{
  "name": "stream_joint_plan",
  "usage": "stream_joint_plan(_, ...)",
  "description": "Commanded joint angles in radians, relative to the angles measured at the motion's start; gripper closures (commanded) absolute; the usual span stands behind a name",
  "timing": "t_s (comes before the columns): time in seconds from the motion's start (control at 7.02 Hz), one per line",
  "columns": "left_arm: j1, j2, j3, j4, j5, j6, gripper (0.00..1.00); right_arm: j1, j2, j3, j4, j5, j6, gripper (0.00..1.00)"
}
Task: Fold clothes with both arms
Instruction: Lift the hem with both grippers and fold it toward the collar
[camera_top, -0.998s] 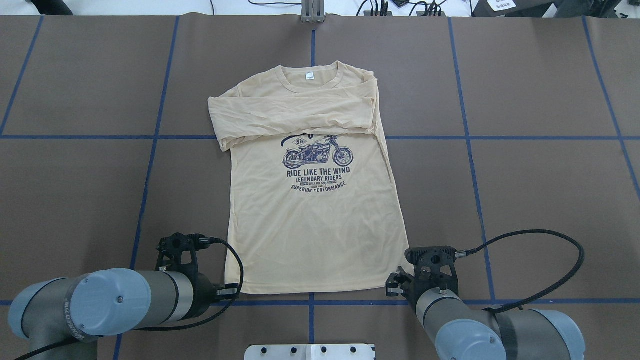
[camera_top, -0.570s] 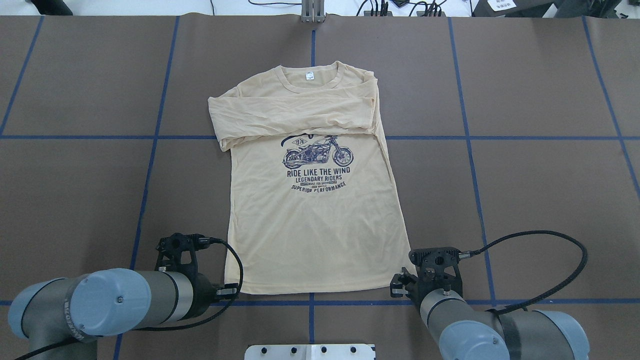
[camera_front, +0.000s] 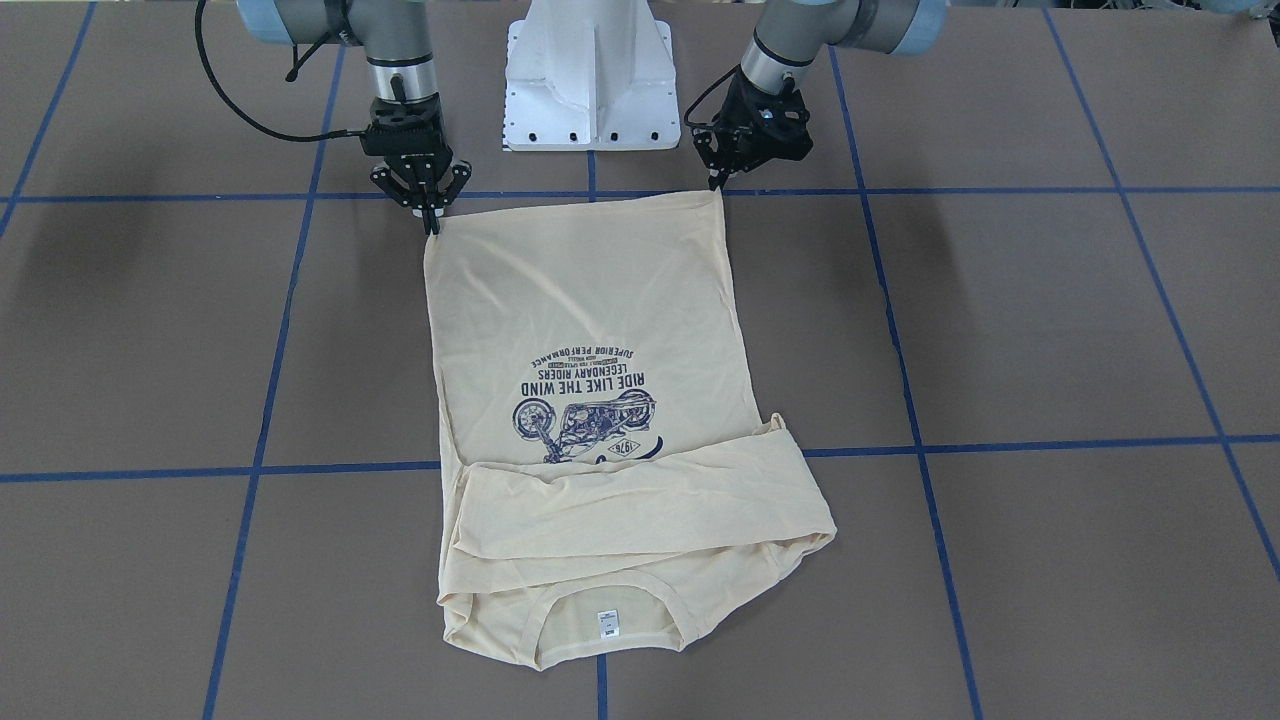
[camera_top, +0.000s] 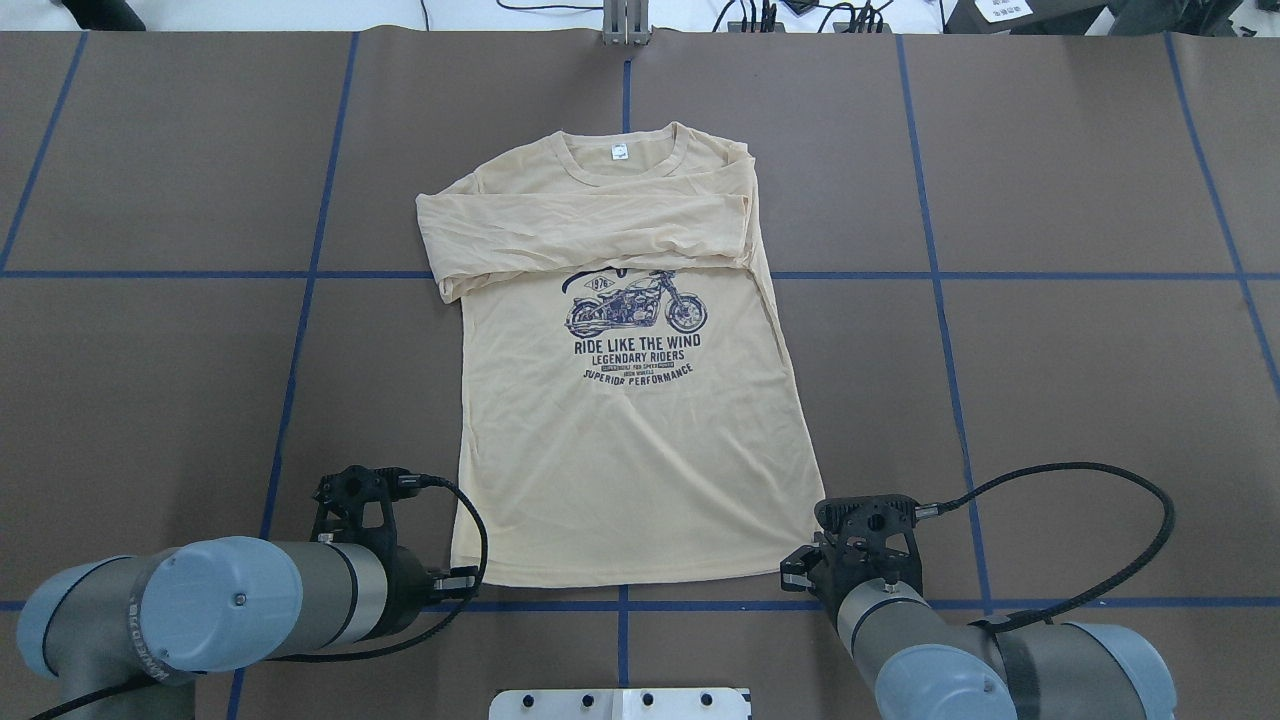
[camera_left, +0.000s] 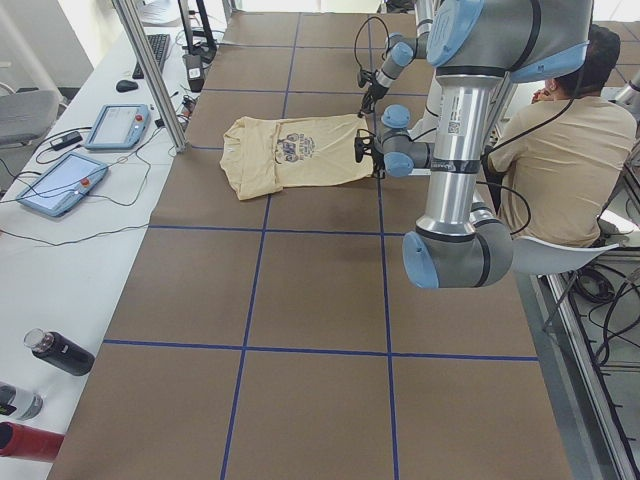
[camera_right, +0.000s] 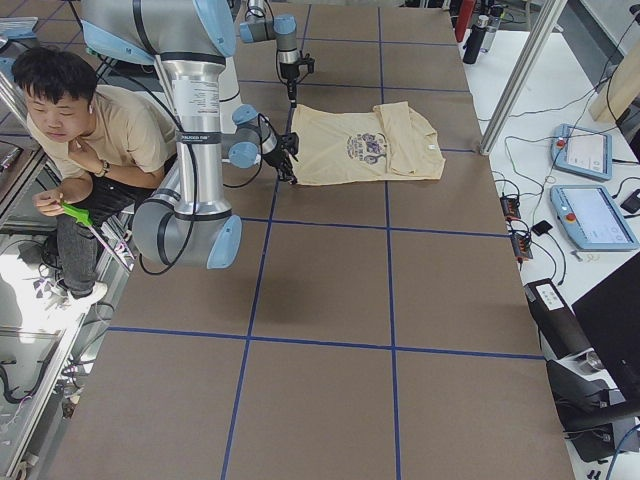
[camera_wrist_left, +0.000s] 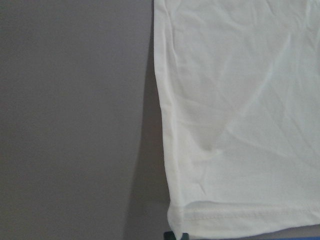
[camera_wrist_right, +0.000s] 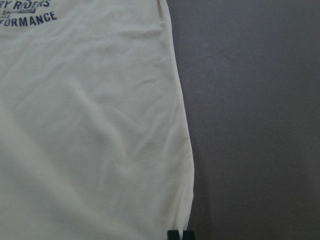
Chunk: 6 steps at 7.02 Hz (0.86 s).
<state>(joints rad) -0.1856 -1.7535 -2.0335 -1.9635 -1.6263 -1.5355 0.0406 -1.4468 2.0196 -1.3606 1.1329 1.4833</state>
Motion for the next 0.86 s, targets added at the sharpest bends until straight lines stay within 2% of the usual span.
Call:
stream_joint_plan(0.0, -0.002, 0.002, -0.016, 0.0, -0.003, 0.0, 1.0, 0.002, -0.003, 0.058, -0.003, 0.007, -0.001, 1.0)
stream_joint_plan(0.14, -0.005, 0.012, -0.08, 0.017, -0.004, 0.003, 1.0, 0.005, -0.007, 0.124, -0.012, 0.019, -0.003, 1.0)
stream_joint_plan(0.57, -0.008, 0.014, -0.403, 0.24, -0.138, 0.005, 1.0, 0.012, -0.021, 0.466, -0.225, 0.285, -0.005, 1.0)
stream_joint_plan(0.71, 0.011, 0.014, -0.497, 0.318, -0.17, 0.002, 1.0, -0.033, -0.039, 0.578, -0.306, 0.351, -0.005, 1.0)
